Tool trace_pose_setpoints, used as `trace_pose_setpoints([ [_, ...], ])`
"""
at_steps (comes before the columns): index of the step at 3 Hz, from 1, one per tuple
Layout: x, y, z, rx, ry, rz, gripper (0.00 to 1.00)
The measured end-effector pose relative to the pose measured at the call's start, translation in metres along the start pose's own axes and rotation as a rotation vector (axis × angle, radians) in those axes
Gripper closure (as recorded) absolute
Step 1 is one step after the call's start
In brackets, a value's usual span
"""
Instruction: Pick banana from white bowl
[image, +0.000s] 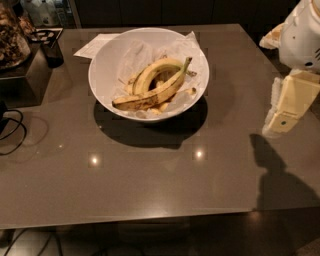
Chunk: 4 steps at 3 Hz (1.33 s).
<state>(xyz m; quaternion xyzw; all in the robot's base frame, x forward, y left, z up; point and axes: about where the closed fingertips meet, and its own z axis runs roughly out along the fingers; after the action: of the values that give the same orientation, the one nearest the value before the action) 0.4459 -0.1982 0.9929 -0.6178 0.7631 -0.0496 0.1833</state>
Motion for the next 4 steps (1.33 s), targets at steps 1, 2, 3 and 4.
trace_pose_setpoints([
  [1,-0.026,-0.011,0.004,-0.020,-0.002,-0.063,0.00],
  [2,-0.058,-0.020,0.012,-0.048,-0.010,-0.158,0.00],
  [3,-0.061,-0.021,0.010,-0.035,-0.017,-0.158,0.00],
  [4,-0.061,-0.021,0.010,-0.034,-0.017,-0.158,0.00],
])
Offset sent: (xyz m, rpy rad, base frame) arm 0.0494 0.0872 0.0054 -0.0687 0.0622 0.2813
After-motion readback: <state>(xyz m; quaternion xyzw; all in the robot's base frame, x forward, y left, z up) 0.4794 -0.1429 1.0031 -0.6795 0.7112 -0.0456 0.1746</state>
